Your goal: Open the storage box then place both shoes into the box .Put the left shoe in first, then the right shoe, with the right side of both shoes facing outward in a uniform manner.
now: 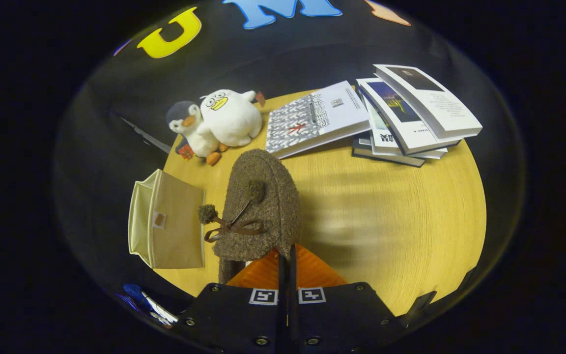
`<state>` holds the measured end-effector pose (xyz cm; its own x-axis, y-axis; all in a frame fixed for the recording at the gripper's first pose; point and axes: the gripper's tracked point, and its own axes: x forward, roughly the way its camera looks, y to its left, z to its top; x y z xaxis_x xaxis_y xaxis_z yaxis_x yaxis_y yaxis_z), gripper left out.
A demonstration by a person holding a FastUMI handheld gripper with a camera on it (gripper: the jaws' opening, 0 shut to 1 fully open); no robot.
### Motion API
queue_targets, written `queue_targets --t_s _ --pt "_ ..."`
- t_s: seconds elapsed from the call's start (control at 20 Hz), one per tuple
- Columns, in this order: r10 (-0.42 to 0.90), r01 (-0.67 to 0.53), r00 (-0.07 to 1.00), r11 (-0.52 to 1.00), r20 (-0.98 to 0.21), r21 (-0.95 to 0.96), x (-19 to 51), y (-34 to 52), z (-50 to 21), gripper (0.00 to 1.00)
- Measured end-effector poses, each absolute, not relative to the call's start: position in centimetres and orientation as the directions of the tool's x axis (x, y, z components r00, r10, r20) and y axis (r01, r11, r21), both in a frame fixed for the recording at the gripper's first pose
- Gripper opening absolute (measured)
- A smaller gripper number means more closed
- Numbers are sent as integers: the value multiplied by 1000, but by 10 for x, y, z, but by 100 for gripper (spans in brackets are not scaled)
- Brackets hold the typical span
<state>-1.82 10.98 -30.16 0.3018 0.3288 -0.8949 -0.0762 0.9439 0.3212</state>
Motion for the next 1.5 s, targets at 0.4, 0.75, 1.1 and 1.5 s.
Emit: queue_targets --t_s 0.4,0.75,1.1,1.5 --pt "398 -257 302 909 -866 328 2 209 -254 1" --pt "466 -431 236 836 -853 338 2 320 -230 1" --pt "466 -539 138 776 -874 328 -3 400 -240 1" --pt "419 -583 55 750 -906 312 -10 450 -280 1"
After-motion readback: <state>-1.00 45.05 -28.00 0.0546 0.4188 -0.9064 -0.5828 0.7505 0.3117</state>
